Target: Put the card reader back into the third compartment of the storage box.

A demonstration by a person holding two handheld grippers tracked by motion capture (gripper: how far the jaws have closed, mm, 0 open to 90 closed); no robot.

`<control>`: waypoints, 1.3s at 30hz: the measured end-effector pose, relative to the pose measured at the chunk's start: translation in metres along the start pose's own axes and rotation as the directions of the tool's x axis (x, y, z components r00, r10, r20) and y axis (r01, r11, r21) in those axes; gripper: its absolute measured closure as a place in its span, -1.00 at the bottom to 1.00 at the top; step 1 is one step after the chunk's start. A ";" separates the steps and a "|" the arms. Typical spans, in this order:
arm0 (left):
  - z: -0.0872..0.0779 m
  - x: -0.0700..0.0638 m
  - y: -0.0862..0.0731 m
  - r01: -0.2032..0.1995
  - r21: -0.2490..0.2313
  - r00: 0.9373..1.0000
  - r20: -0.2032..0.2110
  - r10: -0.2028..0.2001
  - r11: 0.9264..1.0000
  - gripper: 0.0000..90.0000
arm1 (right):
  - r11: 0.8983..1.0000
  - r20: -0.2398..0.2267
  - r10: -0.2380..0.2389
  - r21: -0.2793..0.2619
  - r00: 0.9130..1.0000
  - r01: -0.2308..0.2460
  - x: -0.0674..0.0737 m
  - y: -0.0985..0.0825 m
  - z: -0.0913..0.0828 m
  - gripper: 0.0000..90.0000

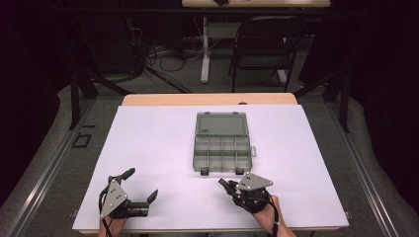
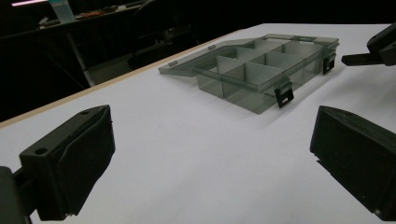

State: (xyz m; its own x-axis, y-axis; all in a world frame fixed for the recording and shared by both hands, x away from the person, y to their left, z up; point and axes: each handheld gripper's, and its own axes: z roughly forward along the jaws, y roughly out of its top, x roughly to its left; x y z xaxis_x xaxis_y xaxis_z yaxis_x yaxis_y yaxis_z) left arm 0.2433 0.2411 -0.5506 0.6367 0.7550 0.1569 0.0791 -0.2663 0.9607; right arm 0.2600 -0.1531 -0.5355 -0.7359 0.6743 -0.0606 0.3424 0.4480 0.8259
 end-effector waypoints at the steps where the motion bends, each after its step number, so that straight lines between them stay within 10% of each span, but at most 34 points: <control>1: 0.000 0.000 0.000 0.002 -0.002 1.000 -0.001 -0.002 1.000 -1.00 | 1.000 0.004 0.005 -0.003 1.000 -0.005 -0.002 0.001 0.000 0.64; 39: 0.000 0.000 0.000 0.003 -0.004 1.000 -0.002 -0.003 1.000 -1.00 | 0.998 0.060 0.040 -0.059 0.997 -0.037 -0.030 0.013 -0.009 0.64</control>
State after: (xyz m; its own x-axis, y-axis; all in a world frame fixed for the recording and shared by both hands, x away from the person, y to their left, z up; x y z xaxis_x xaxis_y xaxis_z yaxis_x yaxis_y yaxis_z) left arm 0.2435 0.2407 -0.5506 0.6350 0.7570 0.1542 0.0784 -0.2617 0.9620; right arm 0.2812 -0.1724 -0.5181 -0.6849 0.7261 -0.0611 0.3341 0.3874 0.8593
